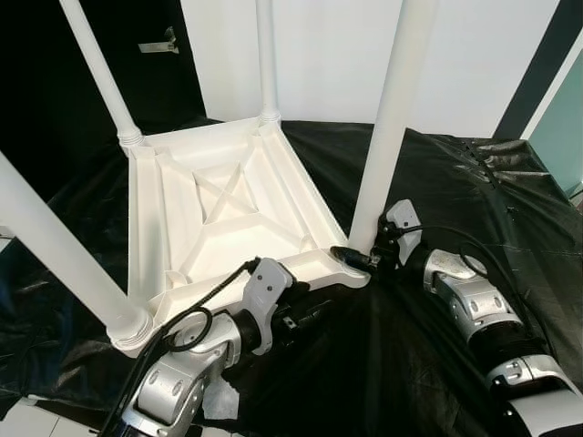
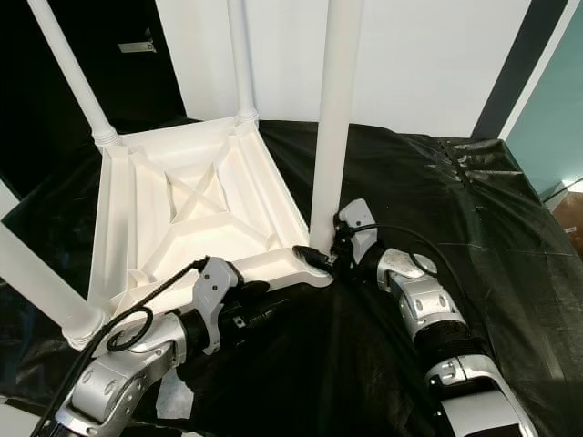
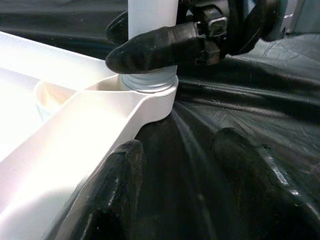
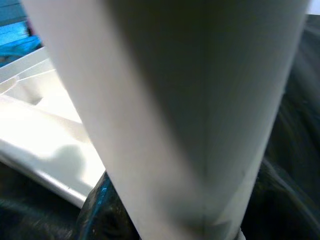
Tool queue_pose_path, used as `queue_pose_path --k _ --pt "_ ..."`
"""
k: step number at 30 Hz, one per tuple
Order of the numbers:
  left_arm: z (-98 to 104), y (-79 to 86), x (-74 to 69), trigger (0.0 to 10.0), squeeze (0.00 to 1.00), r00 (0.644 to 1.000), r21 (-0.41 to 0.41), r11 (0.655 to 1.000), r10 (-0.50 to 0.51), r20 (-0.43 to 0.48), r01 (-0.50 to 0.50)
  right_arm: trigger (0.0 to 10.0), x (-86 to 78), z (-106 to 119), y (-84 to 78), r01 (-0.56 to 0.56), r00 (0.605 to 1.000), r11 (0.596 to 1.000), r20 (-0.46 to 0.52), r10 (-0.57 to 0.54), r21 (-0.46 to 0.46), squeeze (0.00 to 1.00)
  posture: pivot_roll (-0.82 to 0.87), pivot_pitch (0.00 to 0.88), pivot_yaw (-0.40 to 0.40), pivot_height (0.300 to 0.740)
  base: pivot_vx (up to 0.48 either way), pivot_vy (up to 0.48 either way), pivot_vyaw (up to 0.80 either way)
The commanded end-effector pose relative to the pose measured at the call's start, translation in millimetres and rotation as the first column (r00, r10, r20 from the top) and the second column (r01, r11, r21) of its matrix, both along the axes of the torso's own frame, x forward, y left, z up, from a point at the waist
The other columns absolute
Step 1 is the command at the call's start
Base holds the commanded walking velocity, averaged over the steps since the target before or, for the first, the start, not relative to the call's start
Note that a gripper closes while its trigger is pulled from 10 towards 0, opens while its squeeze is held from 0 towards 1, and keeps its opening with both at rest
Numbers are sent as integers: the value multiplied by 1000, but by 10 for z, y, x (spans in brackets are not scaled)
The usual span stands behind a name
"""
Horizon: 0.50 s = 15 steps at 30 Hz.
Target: Building children table
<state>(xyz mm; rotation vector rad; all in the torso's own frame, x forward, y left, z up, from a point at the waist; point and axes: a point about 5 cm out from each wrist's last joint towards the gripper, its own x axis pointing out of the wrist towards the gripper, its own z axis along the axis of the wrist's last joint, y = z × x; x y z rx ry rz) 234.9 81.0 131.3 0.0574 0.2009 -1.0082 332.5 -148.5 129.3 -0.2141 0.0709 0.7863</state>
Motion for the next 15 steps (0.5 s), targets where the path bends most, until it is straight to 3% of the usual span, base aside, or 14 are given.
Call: queue_pose_path --k 1,5,15 --pt "-17 30 -29 10000 0 1000 13 1000 2 -8 -2 10000 -45 -179 -102 137 989 989 -49 -140 -57 0 -2 0 -25 740 0 0 0" --pt "-30 32 -37 10000 0 1000 11 1000 5 -15 -5 10000 -79 -215 -83 239 969 970 -54 -241 -39 0 -2 0 -28 740 0 0 0" --pt "-51 13 -62 10000 0 1000 4 1000 -10 -29 10 10000 -237 -325 185 533 844 845 -73 -531 25 0 -21 0 -22 740 0 0 0"
